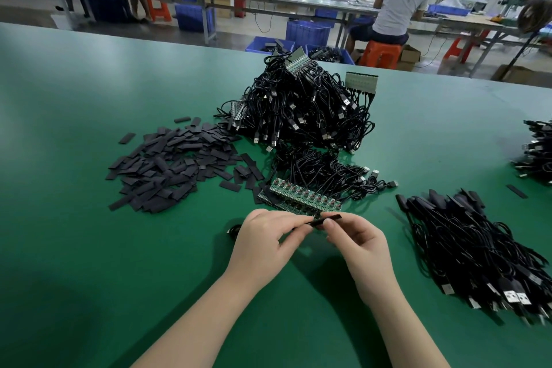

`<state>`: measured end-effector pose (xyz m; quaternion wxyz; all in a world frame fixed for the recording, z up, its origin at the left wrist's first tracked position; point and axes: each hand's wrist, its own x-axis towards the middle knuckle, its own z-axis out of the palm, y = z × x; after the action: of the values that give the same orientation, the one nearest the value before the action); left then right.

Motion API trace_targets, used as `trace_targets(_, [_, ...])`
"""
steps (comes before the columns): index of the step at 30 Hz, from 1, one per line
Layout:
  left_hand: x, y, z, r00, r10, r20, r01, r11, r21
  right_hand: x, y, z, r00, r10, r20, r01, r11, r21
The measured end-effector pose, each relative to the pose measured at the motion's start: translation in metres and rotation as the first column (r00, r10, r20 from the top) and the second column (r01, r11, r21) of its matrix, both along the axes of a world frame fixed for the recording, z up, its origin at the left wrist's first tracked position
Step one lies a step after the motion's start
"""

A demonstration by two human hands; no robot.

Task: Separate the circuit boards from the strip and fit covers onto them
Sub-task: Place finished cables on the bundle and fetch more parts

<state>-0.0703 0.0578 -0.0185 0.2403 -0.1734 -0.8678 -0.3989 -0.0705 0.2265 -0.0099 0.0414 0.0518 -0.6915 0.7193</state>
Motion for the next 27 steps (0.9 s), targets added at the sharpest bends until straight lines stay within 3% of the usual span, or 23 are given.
trace_targets(7, [0.0009, 0.0020, -0.0015, 0.999, 0.030, 0.011, -0.030, 1.000, 0.005, -0.0013, -0.0022, -0.0050, 0.995, -0.089, 0.035, 0.092, 0.994, -0.065])
trace_targets(14, [0.0012, 0.0030, -0.0018, 0.998, 0.067, -0.016, -0.065, 0.995, 0.071, -0.0011, -0.0009, -0.0044, 0.999, 0.028, 0.045, -0.021, 0.989, -0.144])
trace_targets(27, [0.0019, 0.0053, -0.0011, 0.999, 0.035, -0.021, -0.033, 0.998, 0.061, -0.0027, -0.0025, -0.0050, 0.999, -0.050, -0.001, 0.050, 0.998, -0.031])
